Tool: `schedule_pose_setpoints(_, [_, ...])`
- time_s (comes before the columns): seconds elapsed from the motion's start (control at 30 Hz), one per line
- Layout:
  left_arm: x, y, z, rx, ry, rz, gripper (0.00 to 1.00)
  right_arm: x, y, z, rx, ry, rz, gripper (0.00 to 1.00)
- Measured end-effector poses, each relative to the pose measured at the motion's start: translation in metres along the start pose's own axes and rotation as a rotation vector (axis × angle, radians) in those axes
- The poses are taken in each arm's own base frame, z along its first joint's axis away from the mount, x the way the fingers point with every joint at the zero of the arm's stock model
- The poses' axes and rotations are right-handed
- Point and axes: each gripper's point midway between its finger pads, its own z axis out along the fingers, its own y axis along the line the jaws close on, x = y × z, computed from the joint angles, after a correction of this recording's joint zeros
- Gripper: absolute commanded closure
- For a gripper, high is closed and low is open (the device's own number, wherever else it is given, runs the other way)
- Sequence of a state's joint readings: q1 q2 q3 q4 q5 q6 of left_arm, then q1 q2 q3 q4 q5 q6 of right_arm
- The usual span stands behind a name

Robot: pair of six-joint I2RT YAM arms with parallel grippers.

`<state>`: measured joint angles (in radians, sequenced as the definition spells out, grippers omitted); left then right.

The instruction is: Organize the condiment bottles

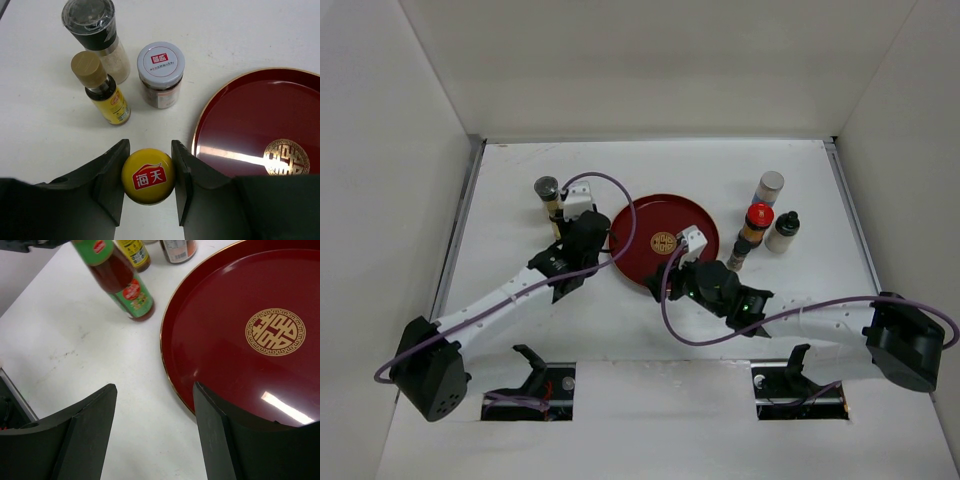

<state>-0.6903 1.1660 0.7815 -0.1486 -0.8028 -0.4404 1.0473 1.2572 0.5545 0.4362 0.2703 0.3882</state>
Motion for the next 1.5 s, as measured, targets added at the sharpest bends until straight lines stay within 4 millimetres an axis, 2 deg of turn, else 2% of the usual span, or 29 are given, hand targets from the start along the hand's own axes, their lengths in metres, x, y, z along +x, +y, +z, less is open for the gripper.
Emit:
schedule_pose_setpoints(0.1, [-0.009,-0.001,-0.009,0.013,-0.011,0.022,0.84,0.000,-0.004,-0.001,0.007,-0.003,0.003,0.32])
schedule_pose_setpoints(0.17, [-0.024,-0.007,-0.015,0.029,-0.033,0.019,0.84,0.000,-0.008,-0.003,0.014,-0.009,0.006,0.33])
schedule_pose_setpoints(0.37, [-0.082,-0.043,-0.030,0.124,-0.137,-0.061,0.84,-0.014,-0.023,-0.011,0.036,-0.062,0.036,0.34])
schedule_pose_setpoints(0.5, [-0.102,-0.076,-0.018,0.167,-0.168,-0.090,0.84,-0.028,-0.036,-0.018,0.058,-0.117,0.071,0.34])
schedule_pose_setpoints(0.6, [-0.096,-0.101,0.002,0.191,-0.149,-0.074,0.84,-0.034,-0.045,-0.023,0.076,-0.142,0.091,0.34])
schedule_pose_setpoints(0.7, [-0.083,-0.125,0.024,0.213,-0.112,-0.043,0.84,-0.038,-0.052,-0.027,0.088,-0.162,0.108,0.34])
schedule_pose_setpoints(0.9, [-0.062,-0.159,0.060,0.251,-0.055,-0.001,0.84,-0.046,-0.061,-0.032,0.107,-0.193,0.134,0.34])
schedule_pose_setpoints(1.13, [-0.056,-0.186,0.084,0.286,-0.054,0.010,0.84,-0.046,-0.063,-0.033,0.112,-0.196,0.139,0.34])
schedule_pose_setpoints(1.37, [-0.044,-0.200,0.102,0.300,-0.070,0.027,0.81,-0.049,-0.062,-0.035,0.107,-0.207,0.141,0.34])
schedule_pose_setpoints(1.5, [-0.047,-0.201,0.106,0.302,-0.086,0.026,0.65,-0.049,-0.062,-0.035,0.107,-0.206,0.141,0.32])
